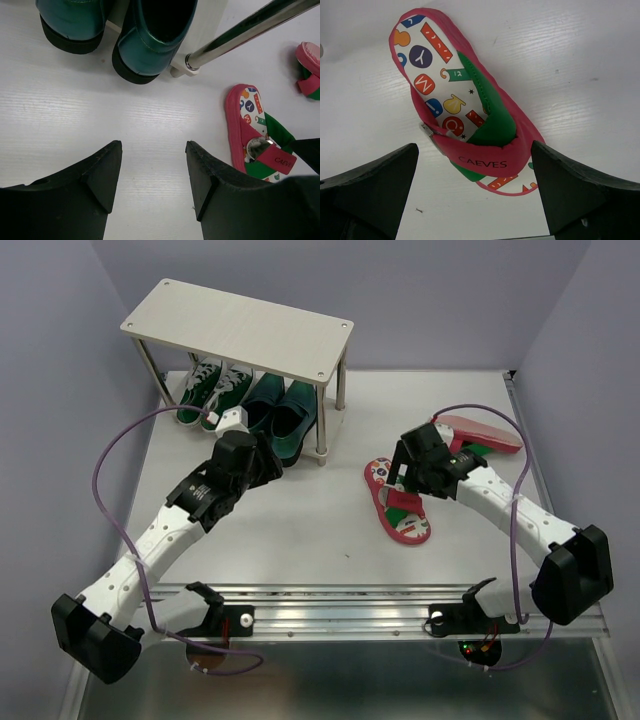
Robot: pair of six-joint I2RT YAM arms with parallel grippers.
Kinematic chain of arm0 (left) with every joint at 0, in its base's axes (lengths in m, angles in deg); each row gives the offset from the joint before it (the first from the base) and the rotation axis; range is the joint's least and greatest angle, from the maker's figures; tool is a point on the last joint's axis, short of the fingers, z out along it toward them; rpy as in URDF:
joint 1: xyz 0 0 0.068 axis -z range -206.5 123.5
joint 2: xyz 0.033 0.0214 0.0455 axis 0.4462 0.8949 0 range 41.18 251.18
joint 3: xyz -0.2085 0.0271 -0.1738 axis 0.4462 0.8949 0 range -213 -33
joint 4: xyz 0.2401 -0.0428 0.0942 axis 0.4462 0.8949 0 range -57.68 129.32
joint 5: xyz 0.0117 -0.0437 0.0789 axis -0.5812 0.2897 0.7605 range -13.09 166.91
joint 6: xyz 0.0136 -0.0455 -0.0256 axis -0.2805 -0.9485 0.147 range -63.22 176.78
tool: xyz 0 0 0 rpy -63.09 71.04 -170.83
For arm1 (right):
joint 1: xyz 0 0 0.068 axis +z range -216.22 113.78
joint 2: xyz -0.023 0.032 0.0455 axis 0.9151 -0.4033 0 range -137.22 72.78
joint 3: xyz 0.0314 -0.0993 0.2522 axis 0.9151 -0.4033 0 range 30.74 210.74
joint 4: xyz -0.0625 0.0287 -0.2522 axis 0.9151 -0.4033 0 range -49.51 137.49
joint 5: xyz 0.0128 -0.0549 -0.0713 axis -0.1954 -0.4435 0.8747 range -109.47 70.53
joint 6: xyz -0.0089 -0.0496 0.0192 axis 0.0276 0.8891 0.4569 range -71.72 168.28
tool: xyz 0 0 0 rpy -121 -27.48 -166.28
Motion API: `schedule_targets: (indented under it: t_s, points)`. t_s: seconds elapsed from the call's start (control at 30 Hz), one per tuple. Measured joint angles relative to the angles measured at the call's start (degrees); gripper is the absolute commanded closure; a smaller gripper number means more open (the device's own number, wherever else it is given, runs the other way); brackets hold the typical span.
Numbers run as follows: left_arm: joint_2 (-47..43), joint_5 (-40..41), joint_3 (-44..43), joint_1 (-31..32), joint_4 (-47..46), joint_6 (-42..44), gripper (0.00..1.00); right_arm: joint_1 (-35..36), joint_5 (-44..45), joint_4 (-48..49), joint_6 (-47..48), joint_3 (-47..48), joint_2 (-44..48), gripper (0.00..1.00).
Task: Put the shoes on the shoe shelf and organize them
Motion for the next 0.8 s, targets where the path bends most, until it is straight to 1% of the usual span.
schedule_targets:
  t_s: [0.17, 0.4, 0.5, 0.6, 0.7, 0.8]
  points:
    - [-1.1, 0.3, 0.0, 0.0, 0.0, 0.0, 0.36, -0.7, 0.4, 1.9, -0.9, -1.1, -0.7, 0.0]
    - [-1.8, 0.5, 0.0, 0.0, 0.4, 0.0, 0.36, -2.8, -4.4, 10.1, 4.9, -1.4, -8.1, 0.0]
    - [-2.8, 0.9, 0.0, 0.0, 0.5, 0.0, 0.36, -3.1, -9.1, 13.1, 7.9, -1.1, -12.5, 0.0]
    - [-3.5, 1.2, 0.0, 0.0, 0.7, 0.0, 0.36, -3.5, -16.9, 14.6, 12.5, -0.7, -15.4, 0.0]
    - [-3.8, 1.4, 0.0, 0.0, 0.9, -0.1, 0.36, -3.4, -22.6, 15.9, 16.5, -0.7, -15.6, 0.0]
    - [-3.7, 1.4, 0.0, 0.0, 1.0, -0.3, 0.36, -1.1, -28.2, 16.7, 21.0, -0.5, -15.6, 0.0]
